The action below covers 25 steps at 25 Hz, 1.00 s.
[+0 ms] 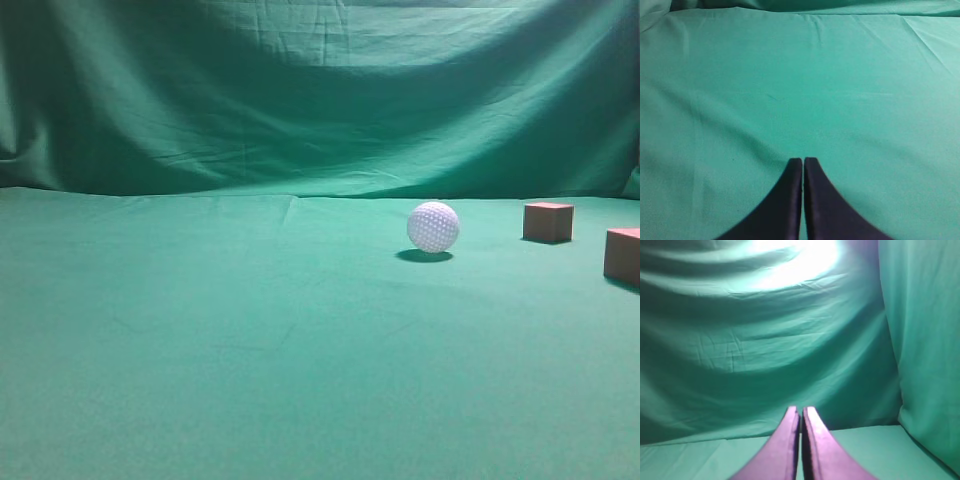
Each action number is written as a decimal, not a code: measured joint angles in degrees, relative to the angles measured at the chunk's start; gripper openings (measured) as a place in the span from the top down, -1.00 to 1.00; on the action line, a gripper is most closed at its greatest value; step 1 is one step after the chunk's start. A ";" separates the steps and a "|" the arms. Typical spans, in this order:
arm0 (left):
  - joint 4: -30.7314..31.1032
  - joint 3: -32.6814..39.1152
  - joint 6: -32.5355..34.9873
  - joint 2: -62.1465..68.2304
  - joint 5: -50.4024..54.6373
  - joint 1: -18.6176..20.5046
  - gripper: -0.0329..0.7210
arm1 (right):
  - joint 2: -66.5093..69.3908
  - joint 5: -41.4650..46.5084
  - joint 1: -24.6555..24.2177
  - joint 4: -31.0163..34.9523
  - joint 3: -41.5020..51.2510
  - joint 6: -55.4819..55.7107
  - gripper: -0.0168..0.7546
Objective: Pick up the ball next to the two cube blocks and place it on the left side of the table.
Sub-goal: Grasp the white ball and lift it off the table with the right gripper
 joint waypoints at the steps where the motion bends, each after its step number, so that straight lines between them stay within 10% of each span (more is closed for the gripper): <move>1: 0.00 0.00 0.00 0.00 0.00 0.00 0.91 | 1.27 1.60 0.00 -0.17 -2.01 -0.11 0.96; 19: 0.00 0.00 0.00 0.00 0.00 0.00 0.91 | 55.91 39.28 0.00 10.50 -43.12 -13.21 0.96; 25: 0.00 0.00 0.00 0.00 0.00 0.00 0.91 | 71.83 48.00 8.31 14.91 -54.66 -25.26 0.96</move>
